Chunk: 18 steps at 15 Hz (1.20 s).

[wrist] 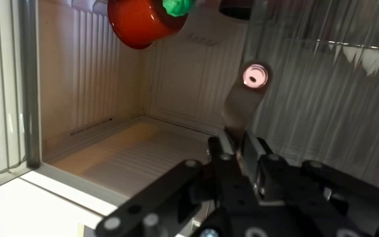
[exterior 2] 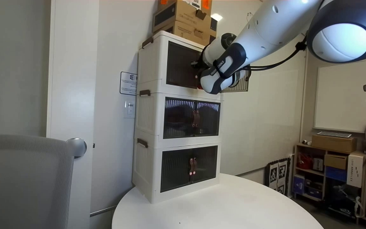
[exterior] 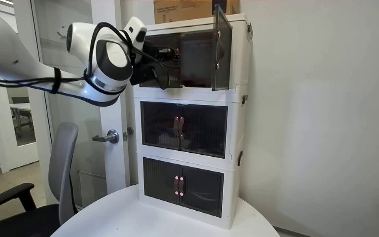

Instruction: Close the doors of the third cabinet

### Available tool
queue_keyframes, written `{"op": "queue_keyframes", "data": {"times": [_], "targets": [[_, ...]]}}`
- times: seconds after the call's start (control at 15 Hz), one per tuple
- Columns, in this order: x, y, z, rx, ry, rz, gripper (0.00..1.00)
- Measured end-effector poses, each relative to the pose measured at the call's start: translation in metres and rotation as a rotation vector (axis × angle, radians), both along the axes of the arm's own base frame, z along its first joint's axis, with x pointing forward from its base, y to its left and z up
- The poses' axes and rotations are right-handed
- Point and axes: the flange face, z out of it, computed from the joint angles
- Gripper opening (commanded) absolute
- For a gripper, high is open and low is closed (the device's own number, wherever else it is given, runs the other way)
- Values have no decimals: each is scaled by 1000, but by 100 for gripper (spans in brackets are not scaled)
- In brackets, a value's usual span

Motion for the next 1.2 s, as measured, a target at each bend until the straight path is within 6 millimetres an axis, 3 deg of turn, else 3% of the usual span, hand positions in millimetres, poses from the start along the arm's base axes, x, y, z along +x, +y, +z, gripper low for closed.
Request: {"op": "queue_keyframes", "data": {"times": [0.07, 0.2, 0.47, 0.8, 1.2], "targets": [[0, 0, 0, 2, 1, 1, 28], [-1, -2, 2, 20, 7, 7, 35], [-14, -9, 19, 91, 56, 50, 63], [-52, -55, 38, 176, 245, 4, 100], [-103, -115, 52, 287, 494, 55, 100]]}}
